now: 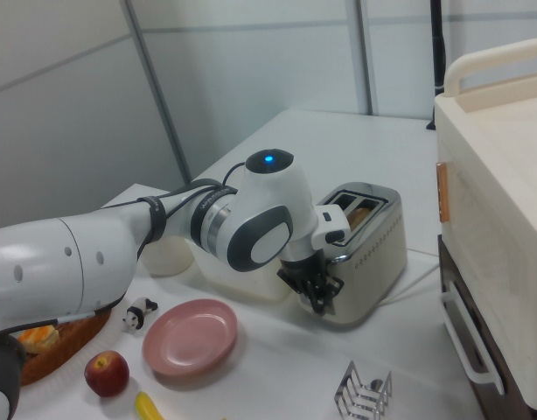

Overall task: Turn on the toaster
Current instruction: 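Push the toaster lever down with the gripper, lowering the toast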

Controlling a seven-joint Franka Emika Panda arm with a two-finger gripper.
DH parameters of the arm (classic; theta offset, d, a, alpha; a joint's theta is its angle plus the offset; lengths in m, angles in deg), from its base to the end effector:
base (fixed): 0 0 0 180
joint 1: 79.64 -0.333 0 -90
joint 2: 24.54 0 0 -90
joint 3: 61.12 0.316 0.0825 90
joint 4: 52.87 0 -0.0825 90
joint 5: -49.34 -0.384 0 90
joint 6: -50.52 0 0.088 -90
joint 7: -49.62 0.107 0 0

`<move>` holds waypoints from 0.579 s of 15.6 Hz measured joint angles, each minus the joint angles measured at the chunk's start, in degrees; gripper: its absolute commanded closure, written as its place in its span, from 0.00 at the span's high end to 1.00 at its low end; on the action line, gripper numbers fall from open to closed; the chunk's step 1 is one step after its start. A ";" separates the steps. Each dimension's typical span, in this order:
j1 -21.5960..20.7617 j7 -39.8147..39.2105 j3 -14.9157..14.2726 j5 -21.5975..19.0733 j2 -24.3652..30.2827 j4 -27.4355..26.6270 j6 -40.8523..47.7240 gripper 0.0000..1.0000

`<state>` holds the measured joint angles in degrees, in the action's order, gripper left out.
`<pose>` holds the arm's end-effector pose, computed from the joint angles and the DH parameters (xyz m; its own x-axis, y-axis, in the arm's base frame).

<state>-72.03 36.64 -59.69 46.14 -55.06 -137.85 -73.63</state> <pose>0.7125 -0.0780 0.3801 0.9837 0.0830 0.1597 0.0885 -0.9957 -0.0279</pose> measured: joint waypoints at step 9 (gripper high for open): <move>-0.05 0.00 0.00 0.68 -0.27 -0.03 -0.25 0.00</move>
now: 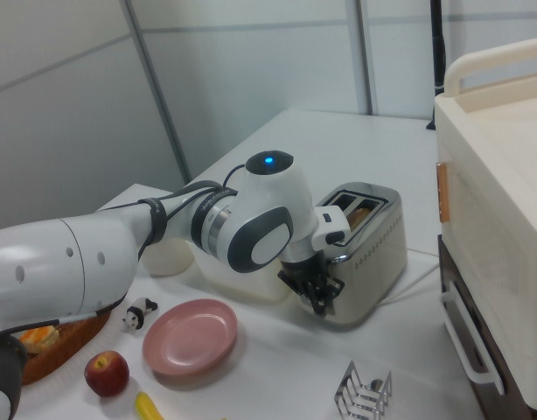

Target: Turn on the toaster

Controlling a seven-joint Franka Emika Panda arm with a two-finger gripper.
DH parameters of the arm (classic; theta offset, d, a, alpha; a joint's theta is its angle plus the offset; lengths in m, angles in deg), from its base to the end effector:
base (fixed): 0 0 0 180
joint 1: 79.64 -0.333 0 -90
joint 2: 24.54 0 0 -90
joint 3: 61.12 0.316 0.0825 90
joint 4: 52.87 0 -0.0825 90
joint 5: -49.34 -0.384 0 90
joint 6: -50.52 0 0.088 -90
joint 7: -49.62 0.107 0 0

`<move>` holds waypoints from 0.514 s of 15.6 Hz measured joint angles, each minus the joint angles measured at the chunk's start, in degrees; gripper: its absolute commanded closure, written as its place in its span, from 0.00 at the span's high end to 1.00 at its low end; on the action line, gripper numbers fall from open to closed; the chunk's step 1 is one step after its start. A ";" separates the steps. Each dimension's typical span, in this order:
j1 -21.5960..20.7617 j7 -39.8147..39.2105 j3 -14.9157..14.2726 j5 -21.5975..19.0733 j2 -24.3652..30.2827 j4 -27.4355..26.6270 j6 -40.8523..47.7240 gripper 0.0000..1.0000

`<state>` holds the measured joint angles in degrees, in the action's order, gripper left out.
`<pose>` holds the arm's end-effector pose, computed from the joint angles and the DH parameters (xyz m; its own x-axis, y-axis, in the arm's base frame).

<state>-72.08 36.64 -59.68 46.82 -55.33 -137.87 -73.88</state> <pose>0.7131 -0.0779 0.3770 0.9835 0.0904 0.1570 0.0943 -0.9954 -0.0176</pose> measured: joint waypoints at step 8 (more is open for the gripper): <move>-0.48 0.00 0.00 1.64 0.00 -0.02 -0.13 0.00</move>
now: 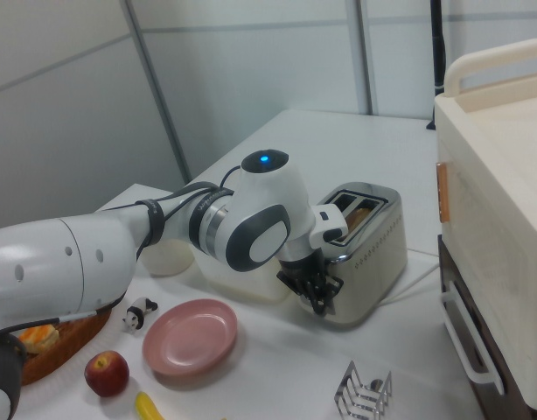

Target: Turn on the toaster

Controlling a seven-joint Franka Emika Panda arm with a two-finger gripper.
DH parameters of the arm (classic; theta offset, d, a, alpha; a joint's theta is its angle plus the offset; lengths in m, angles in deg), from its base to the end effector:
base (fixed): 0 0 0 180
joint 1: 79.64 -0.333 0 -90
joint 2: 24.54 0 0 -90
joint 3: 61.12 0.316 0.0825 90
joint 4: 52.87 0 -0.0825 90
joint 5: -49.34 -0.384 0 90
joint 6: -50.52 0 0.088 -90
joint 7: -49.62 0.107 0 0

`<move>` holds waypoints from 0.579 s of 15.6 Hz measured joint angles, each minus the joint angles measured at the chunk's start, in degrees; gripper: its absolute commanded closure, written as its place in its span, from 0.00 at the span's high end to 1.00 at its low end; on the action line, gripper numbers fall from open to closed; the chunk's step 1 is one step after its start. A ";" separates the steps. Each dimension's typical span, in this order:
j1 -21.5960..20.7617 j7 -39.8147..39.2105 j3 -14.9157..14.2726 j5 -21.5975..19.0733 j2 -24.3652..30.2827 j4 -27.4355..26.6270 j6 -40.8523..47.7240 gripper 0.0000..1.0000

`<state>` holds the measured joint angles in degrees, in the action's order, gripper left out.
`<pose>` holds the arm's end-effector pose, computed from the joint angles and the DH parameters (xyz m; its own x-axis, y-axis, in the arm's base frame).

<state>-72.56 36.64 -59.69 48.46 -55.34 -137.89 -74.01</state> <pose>0.7137 -0.0731 0.3769 0.9815 0.1147 0.1535 0.1148 -0.9934 0.0081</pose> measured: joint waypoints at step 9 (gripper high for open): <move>0.00 0.00 -0.03 0.00 0.11 0.08 -0.37 0.00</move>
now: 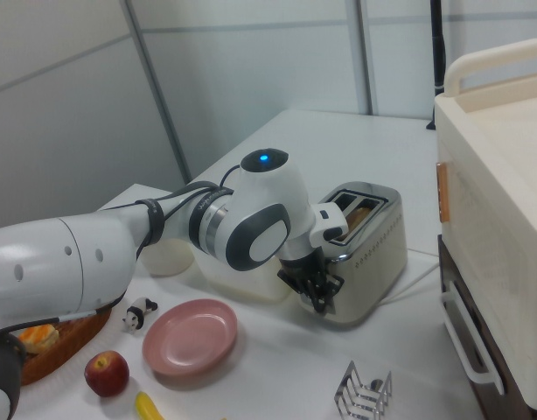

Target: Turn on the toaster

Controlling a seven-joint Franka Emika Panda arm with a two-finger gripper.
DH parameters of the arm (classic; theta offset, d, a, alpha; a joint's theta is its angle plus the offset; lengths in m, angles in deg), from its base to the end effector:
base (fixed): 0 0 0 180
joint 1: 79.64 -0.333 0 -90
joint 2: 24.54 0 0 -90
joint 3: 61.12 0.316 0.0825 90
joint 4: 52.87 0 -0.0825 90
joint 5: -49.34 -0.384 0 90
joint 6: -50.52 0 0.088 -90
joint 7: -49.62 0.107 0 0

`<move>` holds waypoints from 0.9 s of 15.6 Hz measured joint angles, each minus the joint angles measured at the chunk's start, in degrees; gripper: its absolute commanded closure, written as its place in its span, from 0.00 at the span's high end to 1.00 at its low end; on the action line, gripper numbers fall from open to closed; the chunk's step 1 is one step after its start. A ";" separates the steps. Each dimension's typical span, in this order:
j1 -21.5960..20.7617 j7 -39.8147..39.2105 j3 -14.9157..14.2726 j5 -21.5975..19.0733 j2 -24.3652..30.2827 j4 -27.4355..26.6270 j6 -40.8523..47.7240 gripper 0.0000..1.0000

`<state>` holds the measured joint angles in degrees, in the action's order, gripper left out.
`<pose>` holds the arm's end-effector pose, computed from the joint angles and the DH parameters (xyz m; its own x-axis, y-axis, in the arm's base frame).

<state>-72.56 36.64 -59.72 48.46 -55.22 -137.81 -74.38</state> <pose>0.7144 -0.0735 0.3797 0.9800 0.1143 0.1630 0.1141 -0.9934 0.0106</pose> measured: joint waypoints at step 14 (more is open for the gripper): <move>-0.37 0.00 0.00 -0.01 3.94 0.21 2.79 0.00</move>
<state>-72.94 36.64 -59.72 48.46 -51.28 -137.60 -71.59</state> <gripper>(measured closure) 0.991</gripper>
